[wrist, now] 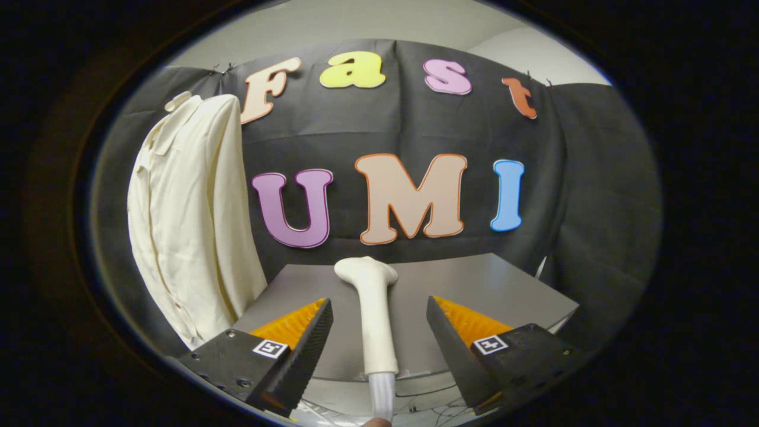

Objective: Iron the clothes twice with a garment steamer, once on the left side and once on the right side.

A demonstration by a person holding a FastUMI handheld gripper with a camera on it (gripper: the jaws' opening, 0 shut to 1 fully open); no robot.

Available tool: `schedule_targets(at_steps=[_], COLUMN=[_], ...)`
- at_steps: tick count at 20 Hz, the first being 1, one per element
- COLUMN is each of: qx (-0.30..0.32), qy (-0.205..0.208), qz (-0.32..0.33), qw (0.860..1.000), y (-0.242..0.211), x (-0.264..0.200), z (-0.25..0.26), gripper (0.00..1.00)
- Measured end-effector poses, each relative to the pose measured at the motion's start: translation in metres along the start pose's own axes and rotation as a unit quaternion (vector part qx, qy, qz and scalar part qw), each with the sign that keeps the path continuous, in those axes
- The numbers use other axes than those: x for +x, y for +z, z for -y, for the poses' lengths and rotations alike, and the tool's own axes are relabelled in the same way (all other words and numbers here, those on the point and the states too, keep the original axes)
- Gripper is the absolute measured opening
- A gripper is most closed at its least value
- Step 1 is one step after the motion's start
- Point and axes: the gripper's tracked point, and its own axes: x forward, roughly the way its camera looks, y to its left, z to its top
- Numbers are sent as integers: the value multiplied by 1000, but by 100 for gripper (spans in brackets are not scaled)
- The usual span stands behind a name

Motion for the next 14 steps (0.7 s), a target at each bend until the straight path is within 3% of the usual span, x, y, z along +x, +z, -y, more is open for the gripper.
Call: schedule_targets(at_steps=[7,12,13,14], qx=[8,-10,-10,0], qy=[19,-8,-13,-18], qz=[-90,-187,-215,-205], qw=[996,982,976,979], y=[-5,-28,-31,-25], x=[57,92,89,96], z=[-15,-4,0,0], gripper=[97,96,85,82])
